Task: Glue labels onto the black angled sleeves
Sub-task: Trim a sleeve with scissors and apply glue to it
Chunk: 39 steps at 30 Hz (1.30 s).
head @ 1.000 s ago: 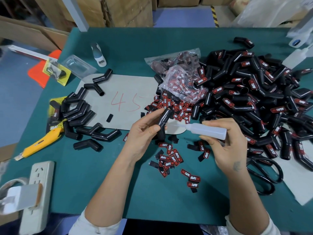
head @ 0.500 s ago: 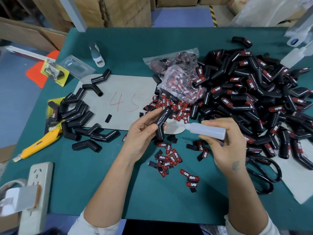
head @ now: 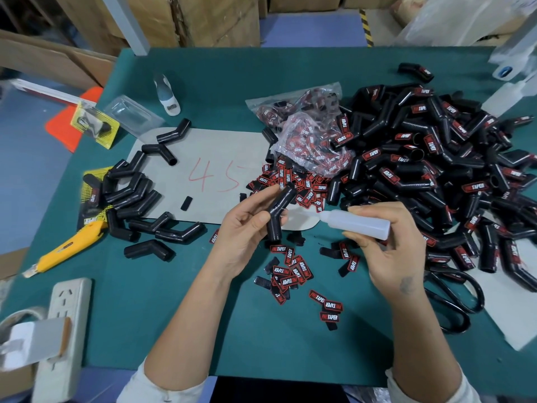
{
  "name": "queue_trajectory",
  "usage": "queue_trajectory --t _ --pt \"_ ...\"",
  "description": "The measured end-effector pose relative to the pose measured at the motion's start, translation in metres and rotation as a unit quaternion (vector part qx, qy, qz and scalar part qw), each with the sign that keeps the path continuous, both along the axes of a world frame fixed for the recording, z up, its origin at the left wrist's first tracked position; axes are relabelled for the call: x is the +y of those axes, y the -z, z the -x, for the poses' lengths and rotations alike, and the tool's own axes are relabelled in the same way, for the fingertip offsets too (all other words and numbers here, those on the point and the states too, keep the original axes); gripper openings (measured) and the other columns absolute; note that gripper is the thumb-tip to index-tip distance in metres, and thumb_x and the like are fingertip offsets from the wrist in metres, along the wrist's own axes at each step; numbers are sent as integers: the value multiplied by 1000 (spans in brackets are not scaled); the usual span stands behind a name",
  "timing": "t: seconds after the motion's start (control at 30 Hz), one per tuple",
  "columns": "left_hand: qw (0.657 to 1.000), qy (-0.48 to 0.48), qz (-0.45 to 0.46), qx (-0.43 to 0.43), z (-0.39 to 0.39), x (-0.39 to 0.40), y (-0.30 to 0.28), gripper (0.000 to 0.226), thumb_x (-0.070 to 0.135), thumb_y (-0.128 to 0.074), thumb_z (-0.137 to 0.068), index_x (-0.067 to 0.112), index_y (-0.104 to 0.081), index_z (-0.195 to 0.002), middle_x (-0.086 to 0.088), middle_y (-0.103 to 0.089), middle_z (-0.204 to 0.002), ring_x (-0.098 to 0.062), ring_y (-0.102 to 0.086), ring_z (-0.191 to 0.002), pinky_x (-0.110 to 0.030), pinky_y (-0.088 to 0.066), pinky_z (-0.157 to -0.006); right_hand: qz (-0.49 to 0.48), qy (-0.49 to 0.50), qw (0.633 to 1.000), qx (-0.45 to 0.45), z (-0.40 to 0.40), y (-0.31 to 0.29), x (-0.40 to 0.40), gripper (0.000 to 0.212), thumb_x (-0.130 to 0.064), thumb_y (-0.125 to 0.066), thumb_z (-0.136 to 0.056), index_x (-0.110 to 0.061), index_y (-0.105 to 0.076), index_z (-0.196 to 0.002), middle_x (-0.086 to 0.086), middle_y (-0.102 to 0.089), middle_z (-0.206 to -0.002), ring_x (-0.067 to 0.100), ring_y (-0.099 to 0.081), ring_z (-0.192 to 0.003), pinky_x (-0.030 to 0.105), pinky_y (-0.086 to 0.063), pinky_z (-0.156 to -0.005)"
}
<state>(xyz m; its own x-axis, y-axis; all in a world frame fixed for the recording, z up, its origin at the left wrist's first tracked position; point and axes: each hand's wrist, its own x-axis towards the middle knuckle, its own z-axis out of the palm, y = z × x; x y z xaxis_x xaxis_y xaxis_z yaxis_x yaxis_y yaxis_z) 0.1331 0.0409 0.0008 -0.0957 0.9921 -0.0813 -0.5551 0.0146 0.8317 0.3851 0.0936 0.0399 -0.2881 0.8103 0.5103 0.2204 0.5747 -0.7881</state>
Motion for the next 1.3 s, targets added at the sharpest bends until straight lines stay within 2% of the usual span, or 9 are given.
queue_trajectory --t 0.13,0.3,0.4,0.67,0.8,0.97,1.1,1.2,1.3 --pt "1000 0 0 -4 0 0 -1 52 32 -80 -91 20 -68 -139 -8 -69 -137 -24 -72 -111 -31 -57 -96 5 -3 1000 -1 1 -1 -2 47 -19 -75 -91 -50 -59 -123 -27 -62 -122 15 -64 -110 30 -52 -89" --pt "1000 2 -1 -8 -1 0 -1 52 32 -80 -91 19 -68 -139 -9 -69 -136 -24 -72 -111 -32 -57 -96 9 -5 1000 -4 2 -2 -3 35 -20 -74 -91 -33 -62 -121 -29 -61 -122 9 -63 -110 23 -49 -91" --pt "1000 5 -4 -11 -2 0 -1 50 31 -79 -91 19 -68 -139 -8 -69 -135 -23 -72 -110 -31 -58 -96 15 -7 1000 -9 3 -1 -3 30 -20 -74 -91 -28 -64 -119 -30 -61 -122 11 -63 -111 25 -50 -91" --pt "1000 5 2 -12 0 0 3 52 32 -79 -92 18 -67 -141 -9 -67 -139 -25 -71 -113 -33 -57 -98 11 -9 1000 -5 2 0 -3 34 -19 -75 -92 -35 -62 -118 -28 -61 -122 14 -64 -109 27 -51 -88" --pt "1000 9 -1 -15 1 0 3 51 31 -77 -93 17 -66 -141 -9 -68 -138 -24 -72 -112 -32 -57 -98 6 -4 1000 1 2 -2 -2 51 -15 -74 -90 -50 -59 -123 -25 -62 -121 17 -64 -109 29 -51 -89" --pt "1000 9 0 -23 0 0 1 52 31 -78 -92 16 -67 -140 -10 -69 -136 -24 -72 -111 -31 -57 -97 3 -6 1000 2 2 -3 -2 48 -17 -75 -91 -50 -60 -123 -25 -63 -120 16 -64 -109 27 -51 -89" --pt "1000 6 3 -26 -1 0 0 53 33 -80 -90 16 -68 -139 -9 -70 -134 -24 -72 -111 -31 -57 -97 7 -5 1000 2 1 0 -1 35 -19 -75 -91 -38 -63 -118 -23 -64 -120 18 -65 -108 28 -50 -90" --pt "1000 5 5 -30 -1 0 0 53 33 -81 -90 16 -68 -139 -11 -70 -133 -24 -72 -110 -31 -57 -97 6 -8 1000 3 2 -1 -2 44 -19 -75 -92 -47 -61 -122 -22 -64 -120 17 -64 -108 28 -51 -89" --pt "1000 5 3 -29 -1 0 0 52 32 -80 -91 16 -68 -139 -10 -70 -134 -24 -72 -110 -31 -58 -97 8 0 1000 5 1 -1 -1 42 -20 -75 -92 -46 -61 -122 -20 -65 -120 22 -64 -107 31 -50 -90"
